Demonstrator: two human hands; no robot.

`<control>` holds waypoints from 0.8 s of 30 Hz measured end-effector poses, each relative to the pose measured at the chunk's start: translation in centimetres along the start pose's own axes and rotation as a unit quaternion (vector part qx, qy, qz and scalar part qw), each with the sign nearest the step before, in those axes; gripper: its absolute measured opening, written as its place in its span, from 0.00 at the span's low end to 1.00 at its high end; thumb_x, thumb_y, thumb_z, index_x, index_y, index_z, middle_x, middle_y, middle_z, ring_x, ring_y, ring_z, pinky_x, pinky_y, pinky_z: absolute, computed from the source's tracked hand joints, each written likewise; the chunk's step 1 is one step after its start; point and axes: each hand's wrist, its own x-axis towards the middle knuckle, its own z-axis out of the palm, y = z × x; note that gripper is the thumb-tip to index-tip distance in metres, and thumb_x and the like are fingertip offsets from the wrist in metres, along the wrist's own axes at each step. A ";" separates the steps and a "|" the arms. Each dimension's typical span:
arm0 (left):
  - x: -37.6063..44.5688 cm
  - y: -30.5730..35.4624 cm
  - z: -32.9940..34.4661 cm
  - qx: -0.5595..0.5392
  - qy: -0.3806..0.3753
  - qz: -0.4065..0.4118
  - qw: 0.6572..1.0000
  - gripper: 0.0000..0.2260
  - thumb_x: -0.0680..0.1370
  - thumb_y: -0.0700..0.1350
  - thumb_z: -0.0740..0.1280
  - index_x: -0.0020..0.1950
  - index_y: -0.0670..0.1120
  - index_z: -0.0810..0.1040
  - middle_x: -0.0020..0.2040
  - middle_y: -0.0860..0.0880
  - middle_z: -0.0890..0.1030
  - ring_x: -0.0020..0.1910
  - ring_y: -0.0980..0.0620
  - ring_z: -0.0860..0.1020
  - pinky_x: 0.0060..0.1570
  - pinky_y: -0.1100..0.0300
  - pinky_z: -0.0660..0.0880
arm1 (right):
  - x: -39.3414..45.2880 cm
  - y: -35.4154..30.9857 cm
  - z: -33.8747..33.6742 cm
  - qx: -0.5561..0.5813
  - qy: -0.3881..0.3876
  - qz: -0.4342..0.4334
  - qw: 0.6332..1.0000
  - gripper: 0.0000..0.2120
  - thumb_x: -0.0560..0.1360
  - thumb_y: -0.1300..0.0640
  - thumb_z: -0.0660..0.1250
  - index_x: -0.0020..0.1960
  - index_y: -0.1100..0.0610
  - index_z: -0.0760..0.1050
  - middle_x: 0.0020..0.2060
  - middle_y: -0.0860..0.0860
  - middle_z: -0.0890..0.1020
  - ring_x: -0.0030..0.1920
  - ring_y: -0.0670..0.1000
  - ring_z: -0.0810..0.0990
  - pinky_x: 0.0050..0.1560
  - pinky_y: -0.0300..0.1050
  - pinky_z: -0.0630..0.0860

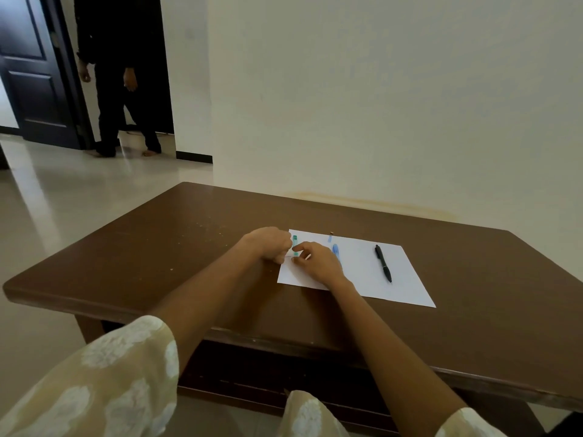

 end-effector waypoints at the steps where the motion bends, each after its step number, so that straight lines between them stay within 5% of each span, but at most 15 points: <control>1: 0.0 -0.1 0.1 0.000 0.005 -0.001 1.000 0.14 0.76 0.46 0.62 0.57 0.37 0.75 0.55 0.41 0.75 0.46 0.45 0.77 0.40 0.57 0.69 | 0.2 -0.1 0.0 -0.001 -0.004 0.000 1.000 0.15 0.77 0.49 0.63 0.62 0.52 0.76 0.58 0.52 0.80 0.54 0.51 0.79 0.57 0.41 0.73; 10: -0.4 -0.4 0.5 0.008 0.027 0.009 1.000 0.16 0.76 0.46 0.63 0.58 0.36 0.75 0.61 0.41 0.68 0.41 0.42 0.77 0.42 0.52 0.76 | 0.7 -0.2 0.5 -0.010 0.016 0.016 1.000 0.15 0.77 0.47 0.63 0.58 0.53 0.79 0.57 0.52 0.81 0.54 0.52 0.79 0.57 0.40 0.71; 14: -1.0 -1.1 0.8 -0.087 0.060 0.012 0.994 0.14 0.76 0.47 0.64 0.59 0.42 0.77 0.64 0.44 0.69 0.51 0.45 0.76 0.48 0.55 0.74 | 0.6 -0.3 0.2 0.013 0.020 0.017 1.000 0.14 0.77 0.48 0.64 0.57 0.55 0.80 0.56 0.52 0.82 0.53 0.51 0.79 0.56 0.39 0.71; 18: -2.5 -1.7 1.5 -0.279 0.155 -0.043 0.947 0.12 0.75 0.48 0.67 0.58 0.47 0.80 0.66 0.48 0.71 0.62 0.51 0.71 0.59 0.57 0.68 | 0.1 -0.4 -0.6 0.058 0.045 0.003 0.997 0.11 0.75 0.51 0.66 0.52 0.55 0.82 0.53 0.51 0.82 0.47 0.45 0.76 0.50 0.37 0.70; 24: -2.2 1.0 1.9 -0.250 0.277 -0.111 0.921 0.08 0.75 0.50 0.67 0.49 0.51 0.84 0.67 0.51 0.73 0.70 0.52 0.65 0.72 0.42 0.43 | -1.2 -0.2 -2.2 0.079 0.133 -0.020 0.988 0.09 0.73 0.48 0.69 0.48 0.53 0.82 0.54 0.50 0.79 0.57 0.48 0.72 0.49 0.39 0.66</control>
